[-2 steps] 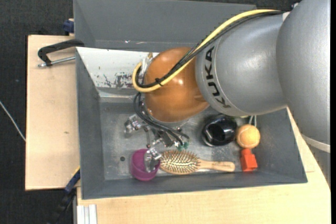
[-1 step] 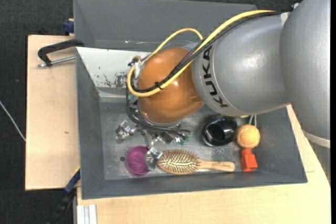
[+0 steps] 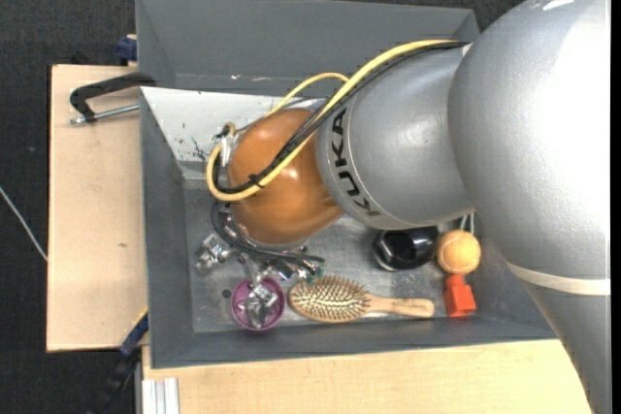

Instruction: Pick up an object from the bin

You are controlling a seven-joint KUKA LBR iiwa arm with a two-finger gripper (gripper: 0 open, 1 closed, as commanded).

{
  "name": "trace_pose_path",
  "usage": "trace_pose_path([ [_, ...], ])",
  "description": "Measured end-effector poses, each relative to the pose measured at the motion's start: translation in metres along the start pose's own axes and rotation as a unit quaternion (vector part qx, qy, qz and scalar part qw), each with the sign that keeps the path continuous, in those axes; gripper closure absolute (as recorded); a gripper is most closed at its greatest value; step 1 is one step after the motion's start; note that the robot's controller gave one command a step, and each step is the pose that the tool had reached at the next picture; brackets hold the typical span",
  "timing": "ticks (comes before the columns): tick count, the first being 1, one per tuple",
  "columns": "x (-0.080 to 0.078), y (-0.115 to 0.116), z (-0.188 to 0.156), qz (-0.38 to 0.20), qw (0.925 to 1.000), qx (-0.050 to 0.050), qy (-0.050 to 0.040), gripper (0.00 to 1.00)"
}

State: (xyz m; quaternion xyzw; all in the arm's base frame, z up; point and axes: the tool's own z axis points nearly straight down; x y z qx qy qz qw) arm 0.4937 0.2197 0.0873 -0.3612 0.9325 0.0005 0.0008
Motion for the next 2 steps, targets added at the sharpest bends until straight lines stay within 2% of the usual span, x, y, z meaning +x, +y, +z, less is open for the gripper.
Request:
trace_pose_path([
  [1,-0.0056,0.0013,0.0114,-0.085,0.9963,0.003,-0.0081,1.0],
  [2,-0.0056,0.0013,0.0114,-0.085,0.9963,0.003,-0.0081,1.0],
])
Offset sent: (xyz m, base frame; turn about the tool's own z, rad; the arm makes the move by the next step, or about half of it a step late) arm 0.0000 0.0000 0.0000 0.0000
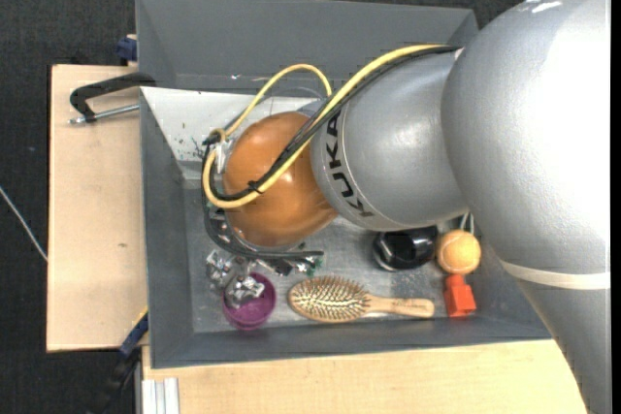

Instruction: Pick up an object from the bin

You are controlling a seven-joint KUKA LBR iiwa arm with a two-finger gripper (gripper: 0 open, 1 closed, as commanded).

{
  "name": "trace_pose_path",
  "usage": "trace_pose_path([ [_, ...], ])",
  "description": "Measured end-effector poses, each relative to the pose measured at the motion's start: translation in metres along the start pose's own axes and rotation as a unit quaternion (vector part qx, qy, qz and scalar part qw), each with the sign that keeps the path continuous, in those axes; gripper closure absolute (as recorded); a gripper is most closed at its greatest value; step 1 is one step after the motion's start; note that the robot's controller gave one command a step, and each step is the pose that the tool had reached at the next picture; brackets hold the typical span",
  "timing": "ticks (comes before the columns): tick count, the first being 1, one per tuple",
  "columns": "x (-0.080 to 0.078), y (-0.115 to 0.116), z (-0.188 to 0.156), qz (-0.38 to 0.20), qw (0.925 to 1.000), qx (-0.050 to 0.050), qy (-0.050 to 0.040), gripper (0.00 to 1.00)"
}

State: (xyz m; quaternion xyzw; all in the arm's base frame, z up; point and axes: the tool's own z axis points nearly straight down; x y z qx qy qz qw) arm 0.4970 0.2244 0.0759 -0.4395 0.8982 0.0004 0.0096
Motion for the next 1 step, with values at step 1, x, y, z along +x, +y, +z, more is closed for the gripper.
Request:
trace_pose_path([
  [1,-0.0001,-0.0001,-0.0012,0.0,1.0,0.0,0.0001,1.0],
])
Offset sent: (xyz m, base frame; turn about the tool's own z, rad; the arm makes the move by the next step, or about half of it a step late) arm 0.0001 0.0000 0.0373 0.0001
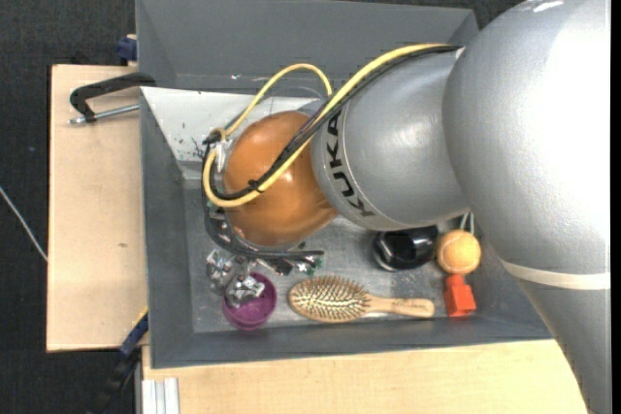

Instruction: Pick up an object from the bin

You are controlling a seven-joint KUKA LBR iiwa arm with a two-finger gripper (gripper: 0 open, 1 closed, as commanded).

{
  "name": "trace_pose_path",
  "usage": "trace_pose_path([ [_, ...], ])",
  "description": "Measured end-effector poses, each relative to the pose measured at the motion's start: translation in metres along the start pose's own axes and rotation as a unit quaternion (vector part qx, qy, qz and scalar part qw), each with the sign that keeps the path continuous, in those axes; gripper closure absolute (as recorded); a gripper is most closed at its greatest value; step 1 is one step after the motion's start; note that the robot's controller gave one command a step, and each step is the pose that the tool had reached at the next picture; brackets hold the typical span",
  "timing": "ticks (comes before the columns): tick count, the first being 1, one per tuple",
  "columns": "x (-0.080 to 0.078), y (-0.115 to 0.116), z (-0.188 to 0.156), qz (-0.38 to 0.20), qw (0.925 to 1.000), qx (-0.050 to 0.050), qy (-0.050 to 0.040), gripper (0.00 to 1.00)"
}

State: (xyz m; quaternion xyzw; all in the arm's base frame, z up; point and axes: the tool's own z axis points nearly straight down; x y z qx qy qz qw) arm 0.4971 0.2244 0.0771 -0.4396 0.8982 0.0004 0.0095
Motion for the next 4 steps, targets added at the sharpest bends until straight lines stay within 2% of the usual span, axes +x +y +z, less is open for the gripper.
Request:
trace_pose_path([
  [3,0.0,0.0,-0.025,0.001,1.0,-0.003,0.0061,1.0],
  [4,0.001,0.002,-0.045,0.001,0.9999,-0.005,0.009,1.0],
])
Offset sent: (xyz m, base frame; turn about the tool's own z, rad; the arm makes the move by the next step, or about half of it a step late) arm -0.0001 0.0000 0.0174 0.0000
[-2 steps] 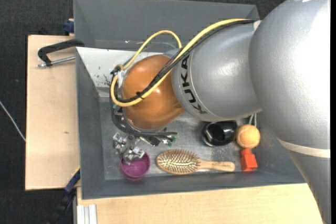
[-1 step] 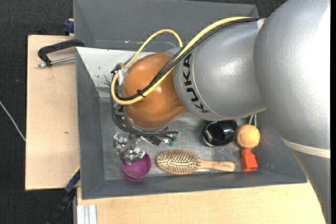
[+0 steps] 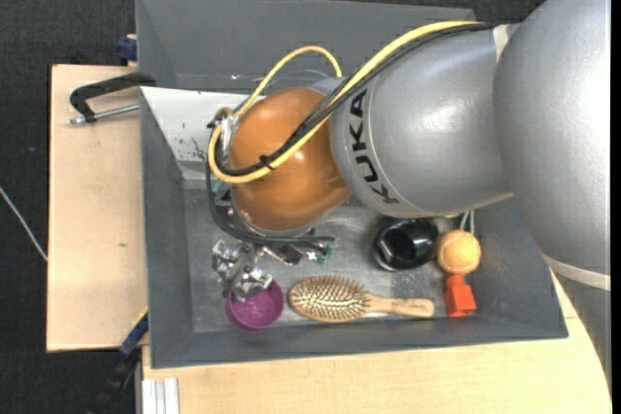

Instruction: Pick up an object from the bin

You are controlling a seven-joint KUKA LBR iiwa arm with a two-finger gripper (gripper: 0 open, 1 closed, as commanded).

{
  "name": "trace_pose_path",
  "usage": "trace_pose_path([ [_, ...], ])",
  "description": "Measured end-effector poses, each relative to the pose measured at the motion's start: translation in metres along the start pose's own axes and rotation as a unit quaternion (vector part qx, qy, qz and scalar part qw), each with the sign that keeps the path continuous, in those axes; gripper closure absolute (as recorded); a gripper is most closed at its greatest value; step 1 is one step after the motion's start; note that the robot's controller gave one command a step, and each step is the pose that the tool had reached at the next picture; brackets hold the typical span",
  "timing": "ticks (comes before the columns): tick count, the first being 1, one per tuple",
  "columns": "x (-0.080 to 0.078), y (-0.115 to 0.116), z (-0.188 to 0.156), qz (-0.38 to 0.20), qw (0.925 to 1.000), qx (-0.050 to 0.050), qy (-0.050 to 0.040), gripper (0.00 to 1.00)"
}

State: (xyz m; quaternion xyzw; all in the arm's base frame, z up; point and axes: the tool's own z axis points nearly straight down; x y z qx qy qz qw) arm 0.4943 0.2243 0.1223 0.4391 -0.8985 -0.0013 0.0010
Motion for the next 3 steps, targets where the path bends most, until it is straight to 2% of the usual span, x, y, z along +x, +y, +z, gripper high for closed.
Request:
trace_pose_path([
  [1,-0.001,-0.001,-0.021,0.0,1.0,0.002,-0.003,1.0],
  [3,-0.003,-0.001,-0.04,0.0,1.0,0.003,-0.0044,1.0],
])
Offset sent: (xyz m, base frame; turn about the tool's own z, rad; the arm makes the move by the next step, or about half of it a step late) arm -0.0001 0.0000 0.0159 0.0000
